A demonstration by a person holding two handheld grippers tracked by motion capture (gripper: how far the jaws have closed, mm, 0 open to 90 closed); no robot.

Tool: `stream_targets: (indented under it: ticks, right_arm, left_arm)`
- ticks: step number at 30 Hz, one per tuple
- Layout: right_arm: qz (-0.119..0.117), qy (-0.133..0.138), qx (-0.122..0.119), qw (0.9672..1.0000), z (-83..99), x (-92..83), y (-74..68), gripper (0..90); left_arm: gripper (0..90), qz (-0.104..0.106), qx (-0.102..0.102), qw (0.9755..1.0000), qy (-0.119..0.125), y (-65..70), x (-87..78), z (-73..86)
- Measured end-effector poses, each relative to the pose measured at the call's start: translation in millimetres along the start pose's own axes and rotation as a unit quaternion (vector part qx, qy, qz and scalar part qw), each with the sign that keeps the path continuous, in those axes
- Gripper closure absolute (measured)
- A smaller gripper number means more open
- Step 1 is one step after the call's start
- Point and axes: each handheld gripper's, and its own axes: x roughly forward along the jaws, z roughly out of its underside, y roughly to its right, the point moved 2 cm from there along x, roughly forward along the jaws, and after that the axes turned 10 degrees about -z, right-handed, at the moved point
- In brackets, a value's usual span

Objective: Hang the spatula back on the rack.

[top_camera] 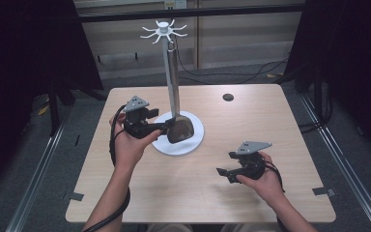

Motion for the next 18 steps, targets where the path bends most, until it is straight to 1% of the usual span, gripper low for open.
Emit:
stream_targets:
  ticks: [2, 6, 7, 8, 9, 12, 13, 14, 18]
  right_arm:
    - [-0.001, 0.000, -0.001, 1.0000, 0.0, 0.0, 0.0, 21.6]
    - [-0.001, 0.001, -0.001, 1.0000, -0.2, -0.1, -0.2, 21.6]
    - [0.000, 0.000, -0.001, 1.0000, 0.1, 0.0, -0.2, 21.6]
    - [-0.001, 0.000, -0.001, 1.0000, 0.2, 0.1, -0.2, 21.5]
    - [-0.001, -0.001, 0.000, 1.0000, 0.3, 0.1, -0.3, 21.5]
    - [-0.001, -0.001, -0.002, 1.0000, 0.5, 0.3, -0.2, 21.4]
    - [0.000, -0.002, -0.003, 1.0000, 0.5, 0.3, -0.3, 21.3]
    - [-0.002, -0.001, -0.002, 1.0000, 0.5, 0.5, -0.2, 21.3]
    - [-0.001, -0.002, -0.002, 1.0000, 0.7, 0.6, 0.0, 21.2]
  left_arm:
    - [23.5, -0.002, 0.000, 1.0000, 0.001, -0.1, 0.3, 5.9]
    - [21.4, -0.005, 0.004, 1.0000, -0.004, -0.2, 0.6, 11.9]
    - [20.0, -0.006, 0.002, 1.0000, -0.003, 0.0, 1.7, 16.3]
    - [19.2, -0.009, 0.007, 0.9999, -0.005, -0.6, 2.0, 18.6]
    - [18.7, -0.012, 0.005, 0.9999, -0.006, -1.0, 2.4, 21.2]
    - [18.1, -0.012, 0.008, 0.9999, -0.009, -2.4, 3.0, 26.4]
    - [17.2, -0.014, 0.005, 0.9998, -0.011, -2.6, 4.0, 31.6]
    - [17.0, -0.014, 0.005, 0.9998, -0.011, -2.6, 4.0, 31.6]
    - [16.2, -0.015, 0.006, 0.9998, -0.013, -3.6, 5.3, 41.1]
